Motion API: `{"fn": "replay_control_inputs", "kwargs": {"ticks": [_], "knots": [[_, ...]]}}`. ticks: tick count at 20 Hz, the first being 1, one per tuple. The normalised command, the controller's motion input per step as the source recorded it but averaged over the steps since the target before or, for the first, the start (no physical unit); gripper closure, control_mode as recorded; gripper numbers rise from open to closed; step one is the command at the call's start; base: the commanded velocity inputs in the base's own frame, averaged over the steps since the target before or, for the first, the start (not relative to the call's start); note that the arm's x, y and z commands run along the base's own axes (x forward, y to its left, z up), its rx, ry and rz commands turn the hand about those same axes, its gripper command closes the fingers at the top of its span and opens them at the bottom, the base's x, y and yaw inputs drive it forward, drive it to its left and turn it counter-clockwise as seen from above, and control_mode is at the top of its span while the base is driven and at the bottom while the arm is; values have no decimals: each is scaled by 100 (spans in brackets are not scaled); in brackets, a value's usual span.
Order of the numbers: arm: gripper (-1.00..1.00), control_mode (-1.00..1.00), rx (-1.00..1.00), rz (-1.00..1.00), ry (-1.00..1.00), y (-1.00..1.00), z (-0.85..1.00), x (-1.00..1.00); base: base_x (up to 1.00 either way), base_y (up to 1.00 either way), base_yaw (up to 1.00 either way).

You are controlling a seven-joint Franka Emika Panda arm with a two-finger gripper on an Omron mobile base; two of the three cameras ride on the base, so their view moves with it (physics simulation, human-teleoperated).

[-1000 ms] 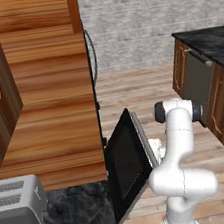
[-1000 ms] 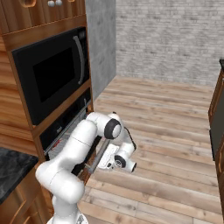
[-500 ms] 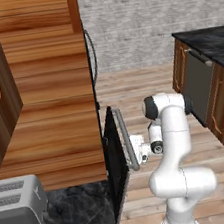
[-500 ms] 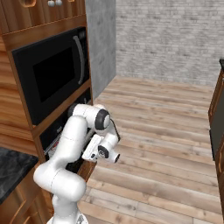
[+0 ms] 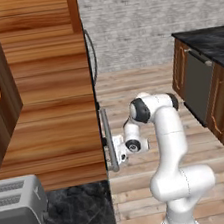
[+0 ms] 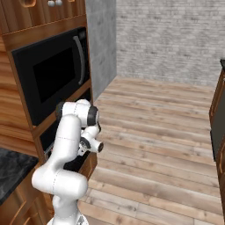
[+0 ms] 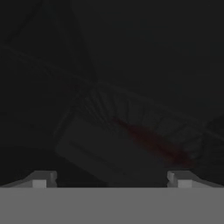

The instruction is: Place the fish on the rack of the oven, and slide the rack back inside. Close the oven door.

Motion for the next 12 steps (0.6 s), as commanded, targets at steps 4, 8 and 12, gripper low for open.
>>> {"fn": "replay_control_inputs", "kwargs": {"ticks": [4, 8, 12], "knots": [[-100, -100, -32, 0, 6, 100, -67, 61, 0, 0, 0], [-100, -100, -40, 0, 8, 100, -100, 70, 0, 0, 0], [-100, -100, -36, 0, 1, 100, -98, 39, 0, 0, 0]]}}
